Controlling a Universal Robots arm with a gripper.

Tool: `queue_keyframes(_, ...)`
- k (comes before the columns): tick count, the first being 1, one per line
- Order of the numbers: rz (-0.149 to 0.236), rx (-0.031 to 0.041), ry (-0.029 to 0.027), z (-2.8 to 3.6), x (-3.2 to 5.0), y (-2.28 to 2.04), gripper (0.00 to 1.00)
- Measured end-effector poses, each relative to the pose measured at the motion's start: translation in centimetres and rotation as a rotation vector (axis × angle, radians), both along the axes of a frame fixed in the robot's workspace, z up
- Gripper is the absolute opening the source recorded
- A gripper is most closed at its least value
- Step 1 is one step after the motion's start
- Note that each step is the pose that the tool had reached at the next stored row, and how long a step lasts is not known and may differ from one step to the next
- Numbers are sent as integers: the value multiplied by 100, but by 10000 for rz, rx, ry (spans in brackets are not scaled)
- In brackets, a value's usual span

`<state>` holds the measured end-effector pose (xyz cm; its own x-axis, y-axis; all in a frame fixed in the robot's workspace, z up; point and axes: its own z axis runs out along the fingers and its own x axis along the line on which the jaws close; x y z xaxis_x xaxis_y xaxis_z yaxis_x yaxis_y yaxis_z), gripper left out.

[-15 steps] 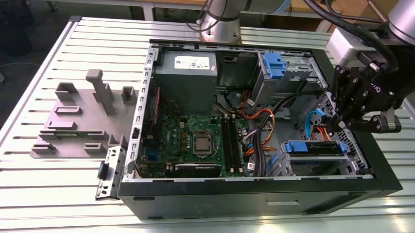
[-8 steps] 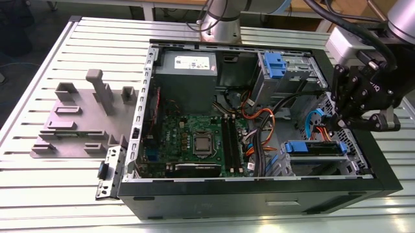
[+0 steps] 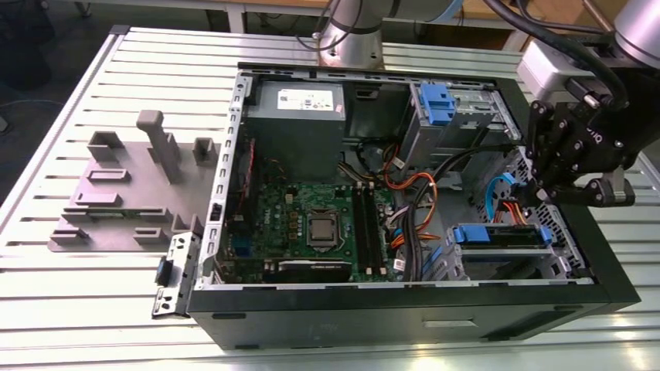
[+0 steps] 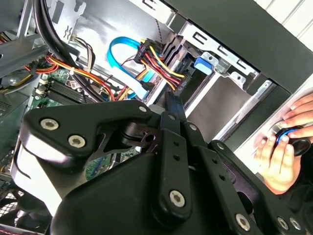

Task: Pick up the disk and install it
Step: 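Insert the second disk wire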

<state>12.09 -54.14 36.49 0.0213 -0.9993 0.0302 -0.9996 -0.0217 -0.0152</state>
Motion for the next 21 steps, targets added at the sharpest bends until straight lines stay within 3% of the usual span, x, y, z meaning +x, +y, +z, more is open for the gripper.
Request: queue_keyframes(21,0,-1,0,1,0,58,11)
